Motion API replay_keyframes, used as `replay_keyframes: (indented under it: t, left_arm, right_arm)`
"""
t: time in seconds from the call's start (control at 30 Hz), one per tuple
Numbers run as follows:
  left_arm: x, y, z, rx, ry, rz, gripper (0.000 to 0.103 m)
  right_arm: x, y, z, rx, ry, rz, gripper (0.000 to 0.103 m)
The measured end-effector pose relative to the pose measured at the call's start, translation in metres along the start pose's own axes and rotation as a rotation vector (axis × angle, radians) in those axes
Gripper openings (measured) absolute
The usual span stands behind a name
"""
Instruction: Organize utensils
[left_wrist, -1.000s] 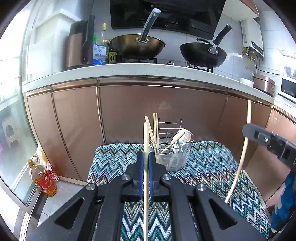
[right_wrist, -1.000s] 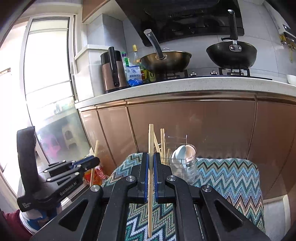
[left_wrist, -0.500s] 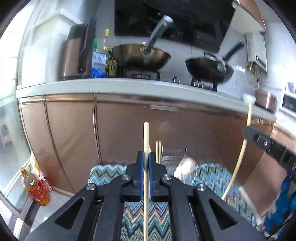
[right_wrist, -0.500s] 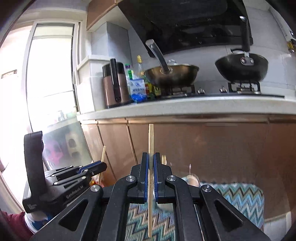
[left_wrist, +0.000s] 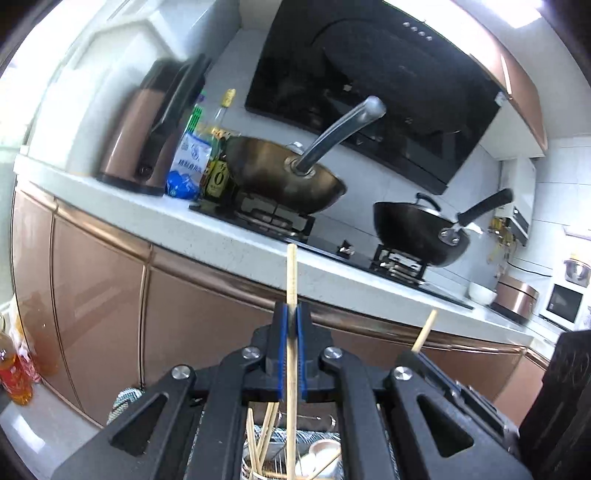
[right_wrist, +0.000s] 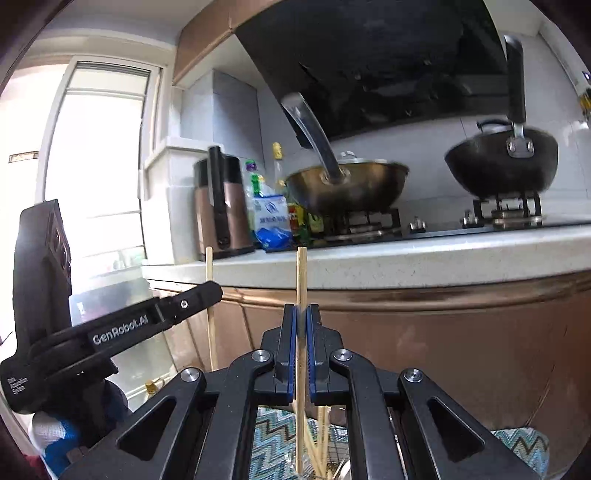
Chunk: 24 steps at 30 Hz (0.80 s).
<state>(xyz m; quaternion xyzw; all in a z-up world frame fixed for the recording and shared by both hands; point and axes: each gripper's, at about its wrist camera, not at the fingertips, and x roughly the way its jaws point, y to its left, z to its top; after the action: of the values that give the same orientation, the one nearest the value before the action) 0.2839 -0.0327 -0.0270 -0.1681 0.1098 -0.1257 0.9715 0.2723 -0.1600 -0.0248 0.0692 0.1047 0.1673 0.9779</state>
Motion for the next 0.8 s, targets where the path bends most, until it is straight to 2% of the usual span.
replay_keyframes:
  t: [0.2, 0.4, 0.53, 0.6, 0.67, 0.73, 0.8]
  left_arm:
    - [0.035, 0.007, -0.030, -0.025, -0.003, 0.040, 0.004]
    - [0.052, 0.010, -0.053, -0.023, -0.015, 0.069, 0.005]
    - [0.059, 0.015, -0.064, -0.028, 0.007, 0.076, 0.006]
    - [0.057, 0.016, -0.065, -0.021, 0.013, 0.077, 0.009]
    - [0.053, 0.015, -0.063, -0.007, 0.013, 0.076, 0.020]
    - [0.045, 0.013, -0.057, 0.006, 0.002, 0.081, 0.024]
    - [0.035, 0.011, -0.051, 0.025, -0.001, 0.085, 0.025]
  right_arm:
    - [0.028, -0.014, -0.025, -0.029, 0.019, -0.041, 0.005]
    - [0.040, -0.023, -0.042, -0.032, 0.033, -0.038, 0.005]
    - [0.043, -0.027, -0.050, -0.024, 0.042, -0.046, 0.006]
    - [0.039, -0.029, -0.049, -0.020, 0.036, -0.050, 0.010]
    - [0.033, -0.028, -0.044, -0.018, 0.024, -0.055, 0.021]
    - [0.026, -0.026, -0.038, -0.020, 0.011, -0.064, 0.021]
    - [0.017, -0.025, -0.031, -0.022, 0.001, -0.075, 0.021]
